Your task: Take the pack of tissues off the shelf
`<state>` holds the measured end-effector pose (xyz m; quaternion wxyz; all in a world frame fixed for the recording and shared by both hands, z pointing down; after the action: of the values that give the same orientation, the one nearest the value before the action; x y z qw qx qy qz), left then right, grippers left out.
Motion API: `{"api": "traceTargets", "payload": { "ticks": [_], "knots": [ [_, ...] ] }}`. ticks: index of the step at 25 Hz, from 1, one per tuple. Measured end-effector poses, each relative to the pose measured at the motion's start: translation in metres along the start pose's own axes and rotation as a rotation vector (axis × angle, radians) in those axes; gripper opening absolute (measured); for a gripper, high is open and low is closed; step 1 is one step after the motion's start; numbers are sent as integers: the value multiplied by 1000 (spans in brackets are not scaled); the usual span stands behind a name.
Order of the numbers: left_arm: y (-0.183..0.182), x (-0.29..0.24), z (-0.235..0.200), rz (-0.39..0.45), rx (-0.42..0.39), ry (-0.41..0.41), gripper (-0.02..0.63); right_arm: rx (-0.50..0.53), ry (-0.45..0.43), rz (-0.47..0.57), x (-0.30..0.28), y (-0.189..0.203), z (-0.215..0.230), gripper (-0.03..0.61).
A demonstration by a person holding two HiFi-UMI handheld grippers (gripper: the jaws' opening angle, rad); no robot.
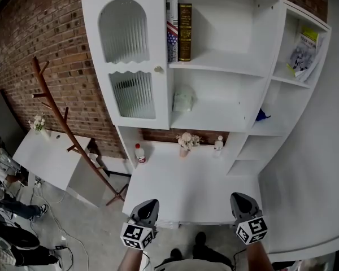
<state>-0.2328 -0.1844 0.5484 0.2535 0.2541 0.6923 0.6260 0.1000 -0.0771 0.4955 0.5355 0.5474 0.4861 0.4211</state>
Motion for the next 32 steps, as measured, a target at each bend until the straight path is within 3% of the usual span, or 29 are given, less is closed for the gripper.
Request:
{"api": "traceTargets", "payload": {
  "ticks": [10, 21, 32],
  "knots": [
    [-18, -57, 8, 18, -44, -66, 26, -16, -86, 34, -49, -2, 53, 34],
    [-73, -160, 17, 67, -179, -118, 26, -10, -208, 55, -101, -3, 113, 34],
    [-114, -256, 15, 42, -274, -151, 28, -44, -282, 58, -129, 5, 155, 34]
  ]
}}
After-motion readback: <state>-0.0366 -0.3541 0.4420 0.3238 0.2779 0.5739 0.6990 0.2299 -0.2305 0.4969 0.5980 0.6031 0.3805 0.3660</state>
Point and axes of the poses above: the fingertips, and each gripper's own axes: x backward along the fingers, z to its right, y out of its underside, the point moved 7 cm from there along x, backward along the fingers, and after that the axes turned 3 degrees about z, right-handed, at the moved point
